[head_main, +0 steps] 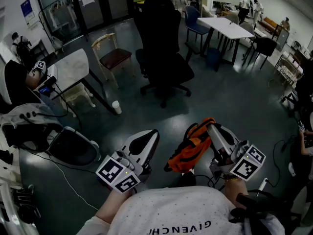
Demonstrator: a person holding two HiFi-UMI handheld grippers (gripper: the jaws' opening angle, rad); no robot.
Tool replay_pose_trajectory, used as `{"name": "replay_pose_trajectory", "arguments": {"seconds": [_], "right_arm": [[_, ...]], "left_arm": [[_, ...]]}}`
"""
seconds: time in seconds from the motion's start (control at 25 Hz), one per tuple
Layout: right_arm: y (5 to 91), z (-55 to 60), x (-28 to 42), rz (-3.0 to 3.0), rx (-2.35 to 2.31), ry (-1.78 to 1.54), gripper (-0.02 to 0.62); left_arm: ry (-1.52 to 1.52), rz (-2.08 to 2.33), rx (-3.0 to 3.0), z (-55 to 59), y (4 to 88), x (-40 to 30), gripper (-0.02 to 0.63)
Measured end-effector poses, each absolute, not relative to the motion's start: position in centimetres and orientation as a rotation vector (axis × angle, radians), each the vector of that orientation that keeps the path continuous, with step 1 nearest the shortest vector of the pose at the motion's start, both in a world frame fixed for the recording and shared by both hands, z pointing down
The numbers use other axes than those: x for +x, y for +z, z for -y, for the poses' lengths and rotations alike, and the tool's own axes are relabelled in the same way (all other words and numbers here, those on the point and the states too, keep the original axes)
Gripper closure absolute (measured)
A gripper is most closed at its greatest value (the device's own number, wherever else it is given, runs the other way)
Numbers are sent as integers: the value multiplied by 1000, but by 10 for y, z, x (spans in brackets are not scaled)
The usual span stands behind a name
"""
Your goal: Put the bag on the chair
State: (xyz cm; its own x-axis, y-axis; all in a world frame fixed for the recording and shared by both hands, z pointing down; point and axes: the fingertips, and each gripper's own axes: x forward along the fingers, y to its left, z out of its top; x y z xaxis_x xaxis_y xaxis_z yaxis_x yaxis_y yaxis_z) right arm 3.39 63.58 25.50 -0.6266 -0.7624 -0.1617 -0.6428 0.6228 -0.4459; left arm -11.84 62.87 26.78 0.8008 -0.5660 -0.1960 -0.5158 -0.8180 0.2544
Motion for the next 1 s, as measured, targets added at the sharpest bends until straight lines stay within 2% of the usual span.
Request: {"name": "replay_pose_trajectory", "arguments": {"seconds": [0.6,1.0], "right_arm": [[260,-641,36,-2510,-1175,-540,594],[263,-582,48,-2506,-1188,-531,594]], "left_arm": [[-399,839,2764,-628,262,-127,606],[-455,827,2689,-569,263,-123,606]]}}
